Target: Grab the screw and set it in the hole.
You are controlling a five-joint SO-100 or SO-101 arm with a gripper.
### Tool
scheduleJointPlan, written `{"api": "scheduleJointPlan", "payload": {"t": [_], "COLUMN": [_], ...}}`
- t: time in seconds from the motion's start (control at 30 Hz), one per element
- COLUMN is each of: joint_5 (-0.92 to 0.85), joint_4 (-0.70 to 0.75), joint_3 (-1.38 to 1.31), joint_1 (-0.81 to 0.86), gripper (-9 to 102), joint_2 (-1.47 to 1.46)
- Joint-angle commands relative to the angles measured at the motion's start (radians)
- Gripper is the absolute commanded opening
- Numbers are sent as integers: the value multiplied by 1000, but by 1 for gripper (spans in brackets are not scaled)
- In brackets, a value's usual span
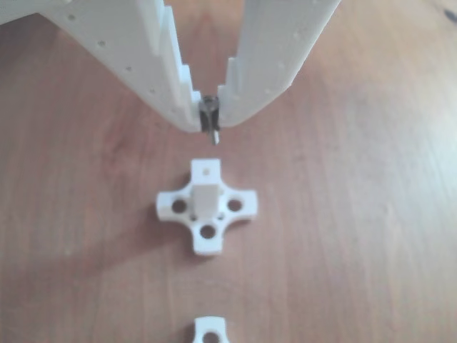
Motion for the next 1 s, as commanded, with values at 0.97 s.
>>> {"api": "scheduleJointPlan", "payload": {"t": [0.97], "joint_5": [5], "joint_4": [-67], "joint_3": [54], "joint_1": [-23], "gripper": [-4], "joint_2": [84]}}
